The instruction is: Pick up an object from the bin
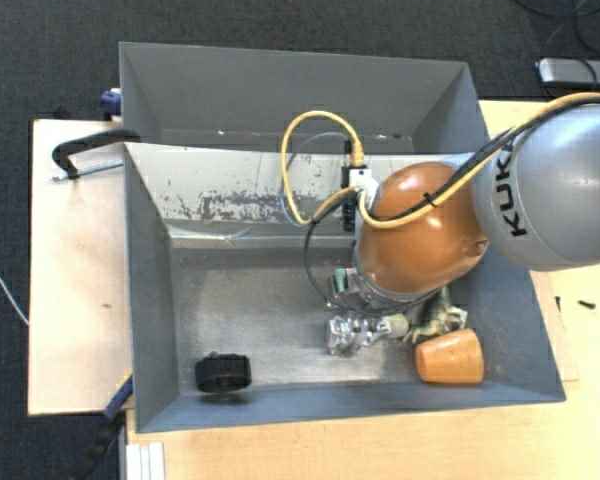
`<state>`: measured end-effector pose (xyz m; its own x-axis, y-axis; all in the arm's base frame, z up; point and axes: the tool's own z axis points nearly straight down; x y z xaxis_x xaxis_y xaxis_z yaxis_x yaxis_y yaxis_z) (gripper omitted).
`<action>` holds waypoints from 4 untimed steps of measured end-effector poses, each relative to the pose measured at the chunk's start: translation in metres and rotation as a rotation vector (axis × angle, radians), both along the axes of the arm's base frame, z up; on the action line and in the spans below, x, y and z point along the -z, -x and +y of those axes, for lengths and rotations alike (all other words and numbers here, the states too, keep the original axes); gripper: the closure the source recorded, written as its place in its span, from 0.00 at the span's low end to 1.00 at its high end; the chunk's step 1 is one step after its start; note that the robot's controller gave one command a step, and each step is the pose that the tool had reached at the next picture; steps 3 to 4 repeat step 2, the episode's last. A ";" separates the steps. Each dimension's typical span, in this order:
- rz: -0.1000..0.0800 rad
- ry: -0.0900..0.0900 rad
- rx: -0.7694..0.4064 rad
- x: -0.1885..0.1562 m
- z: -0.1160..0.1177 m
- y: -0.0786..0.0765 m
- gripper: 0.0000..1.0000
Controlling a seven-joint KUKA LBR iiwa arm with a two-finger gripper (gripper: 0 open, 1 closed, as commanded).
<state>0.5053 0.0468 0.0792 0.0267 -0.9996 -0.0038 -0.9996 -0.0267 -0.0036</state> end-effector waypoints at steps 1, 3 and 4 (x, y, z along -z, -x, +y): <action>-0.004 0.000 0.002 -0.044 0.002 -0.002 1.00; -0.001 0.000 0.006 -0.047 0.003 -0.002 1.00; -0.001 0.000 0.006 -0.047 0.003 -0.002 1.00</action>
Offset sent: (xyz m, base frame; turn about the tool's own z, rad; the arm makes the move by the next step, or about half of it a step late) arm 0.0001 0.0000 0.0414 0.0000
